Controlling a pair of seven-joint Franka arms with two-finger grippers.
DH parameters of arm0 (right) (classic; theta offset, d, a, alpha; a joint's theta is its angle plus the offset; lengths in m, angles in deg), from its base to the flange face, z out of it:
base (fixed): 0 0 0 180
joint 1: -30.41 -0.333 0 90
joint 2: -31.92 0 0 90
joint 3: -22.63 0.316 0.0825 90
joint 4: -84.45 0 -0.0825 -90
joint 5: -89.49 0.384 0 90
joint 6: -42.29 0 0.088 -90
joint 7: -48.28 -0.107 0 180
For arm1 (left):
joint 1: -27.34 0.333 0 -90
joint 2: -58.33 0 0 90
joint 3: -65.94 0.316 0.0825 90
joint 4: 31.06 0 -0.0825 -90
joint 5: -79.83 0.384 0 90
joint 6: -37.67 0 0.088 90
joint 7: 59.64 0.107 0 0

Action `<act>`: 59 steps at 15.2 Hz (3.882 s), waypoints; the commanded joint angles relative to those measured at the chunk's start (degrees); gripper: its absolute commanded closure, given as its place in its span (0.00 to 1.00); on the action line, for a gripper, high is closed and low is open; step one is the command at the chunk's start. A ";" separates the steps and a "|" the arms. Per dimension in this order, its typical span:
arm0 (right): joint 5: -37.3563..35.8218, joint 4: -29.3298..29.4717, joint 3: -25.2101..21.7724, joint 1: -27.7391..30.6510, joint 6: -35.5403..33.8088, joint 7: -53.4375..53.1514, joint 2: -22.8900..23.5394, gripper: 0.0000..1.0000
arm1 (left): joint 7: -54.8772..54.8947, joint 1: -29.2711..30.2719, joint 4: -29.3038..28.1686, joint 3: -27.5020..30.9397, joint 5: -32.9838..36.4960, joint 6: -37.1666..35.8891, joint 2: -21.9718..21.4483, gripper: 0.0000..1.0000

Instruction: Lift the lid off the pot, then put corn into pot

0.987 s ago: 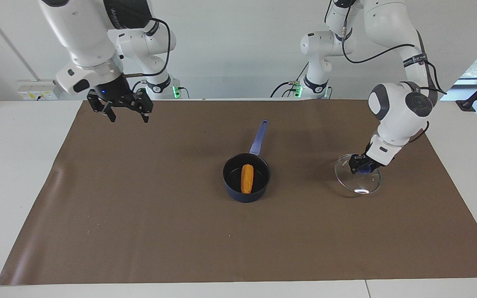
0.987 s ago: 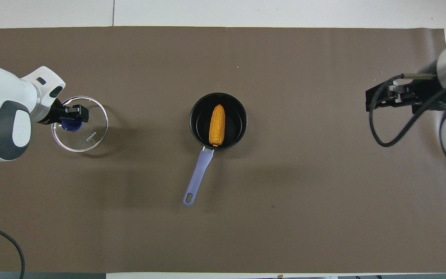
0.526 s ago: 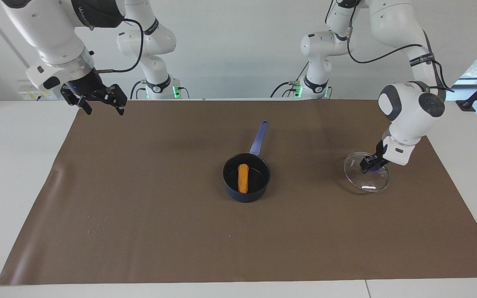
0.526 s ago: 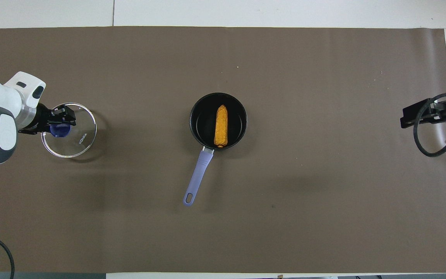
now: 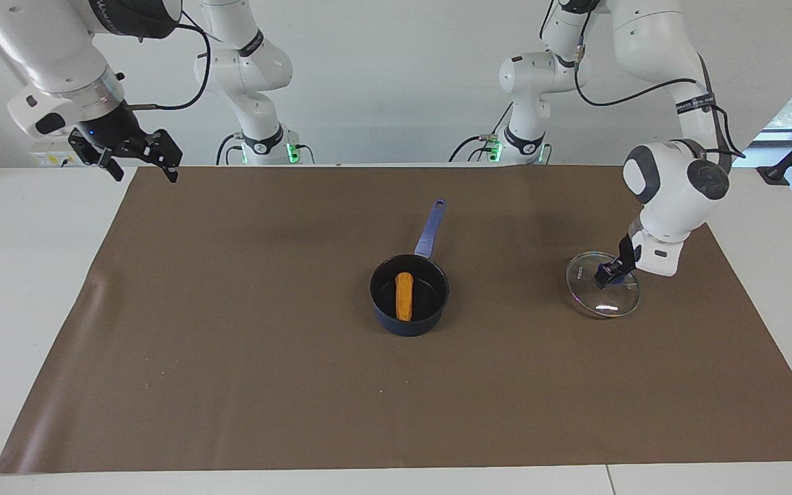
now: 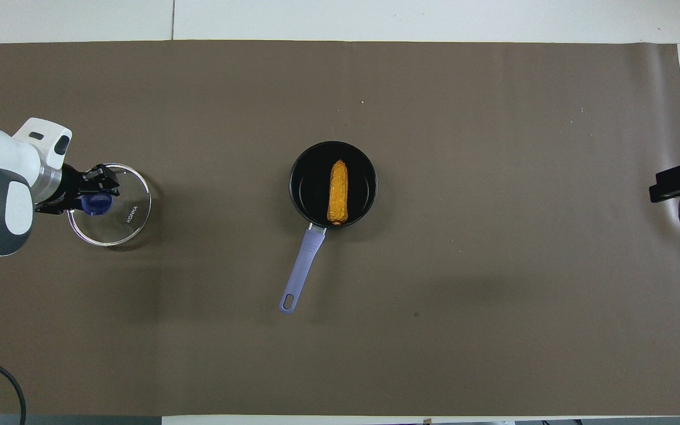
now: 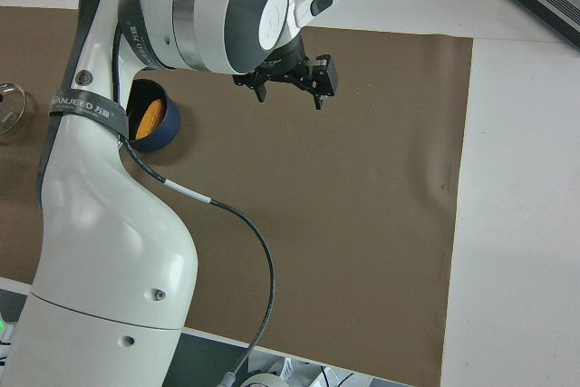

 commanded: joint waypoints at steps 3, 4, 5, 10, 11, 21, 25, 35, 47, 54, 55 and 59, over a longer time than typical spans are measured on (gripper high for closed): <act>-0.81 -2.42 0.56 1.79 0.12 1.62 -2.23 0.00 | -2.05 0.61 -2.38 -0.28 -0.17 1.96 -1.76 0.81; -0.64 -2.51 0.65 2.14 0.12 1.71 -2.32 0.00 | -2.93 0.61 -2.55 -0.28 -0.17 2.04 -1.76 0.81; -0.64 -2.51 0.65 2.49 0.20 1.71 -2.32 0.00 | -3.46 0.61 -3.25 -0.19 -0.17 2.48 -1.84 0.81; -0.72 -1.63 3.20 4.52 0.12 1.62 -1.70 0.00 | -4.17 1.13 -4.23 -0.28 -0.17 4.24 -2.02 0.67; -0.64 -1.37 3.20 4.61 0.12 1.62 -1.53 0.00 | -3.99 1.22 -4.23 -0.28 -0.17 4.33 -1.93 0.33; -0.11 -1.37 3.11 5.13 0.12 1.71 -1.18 0.00 | 6.11 -3.77 15.51 -0.63 3.25 -14.35 -1.23 0.00; 0.77 -1.54 2.58 4.87 0.20 1.71 -0.91 0.00 | 6.73 -9.84 18.89 -0.89 3.17 -20.88 -5.95 0.00; 0.59 -1.72 2.58 4.69 0.91 4.78 -0.91 0.00 | 15.70 -11.96 15.56 -4.06 2.99 -35.49 -16.08 0.00; -0.02 -1.63 2.58 4.25 1.44 4.70 -0.82 0.00 | 14.63 -9.42 18.18 -2.56 -1.23 -33.55 -13.18 0.00; -0.11 -1.54 2.58 4.08 1.44 4.70 -0.82 0.00 | 14.65 -7.48 17.31 -3.53 -1.32 -32.50 -14.15 0.00; -0.11 -1.54 2.58 4.08 1.44 4.70 -0.82 0.00 | 14.64 -7.48 17.39 -3.44 -1.32 -32.67 -14.15 0.00; -0.11 -1.54 2.58 4.08 1.44 4.70 -0.82 0.00 | 14.99 -7.39 17.66 -3.36 -1.14 -33.02 -14.06 0.00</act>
